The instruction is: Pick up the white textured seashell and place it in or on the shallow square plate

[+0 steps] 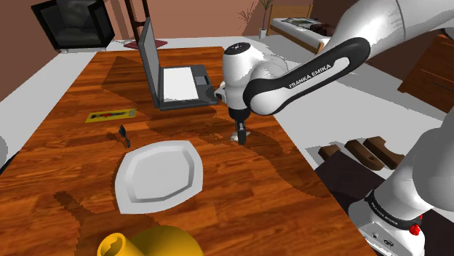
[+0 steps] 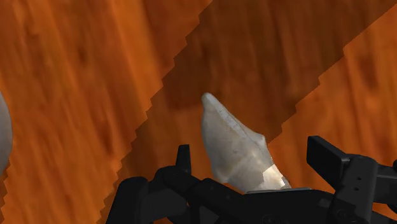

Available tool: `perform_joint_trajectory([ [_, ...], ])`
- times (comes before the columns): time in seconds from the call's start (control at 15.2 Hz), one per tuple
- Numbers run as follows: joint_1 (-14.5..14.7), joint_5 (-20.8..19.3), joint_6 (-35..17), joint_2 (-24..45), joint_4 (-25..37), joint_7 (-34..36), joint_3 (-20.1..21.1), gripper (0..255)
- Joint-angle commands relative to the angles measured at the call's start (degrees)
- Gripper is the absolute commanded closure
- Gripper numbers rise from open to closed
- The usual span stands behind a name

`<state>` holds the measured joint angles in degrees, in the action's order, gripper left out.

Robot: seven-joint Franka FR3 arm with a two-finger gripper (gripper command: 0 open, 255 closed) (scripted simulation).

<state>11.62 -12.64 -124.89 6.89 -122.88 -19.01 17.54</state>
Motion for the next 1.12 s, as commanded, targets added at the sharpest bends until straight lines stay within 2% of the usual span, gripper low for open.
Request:
perform_joint_trajectory([
  [0.0,-0.1,-0.4,-1.1,0.6,-0.5,0.2,-0.1,0],
  [0.46,-0.1,-0.4,-1.1,0.6,-0.5,0.2,-0.1,0],
  [0.53,-0.1,-0.4,-1.1,0.6,-0.5,0.2,-0.1,255],
  [1.06,0.0,-0.4,-1.0,0.6,-0.4,0.4,-0.1,255],
])
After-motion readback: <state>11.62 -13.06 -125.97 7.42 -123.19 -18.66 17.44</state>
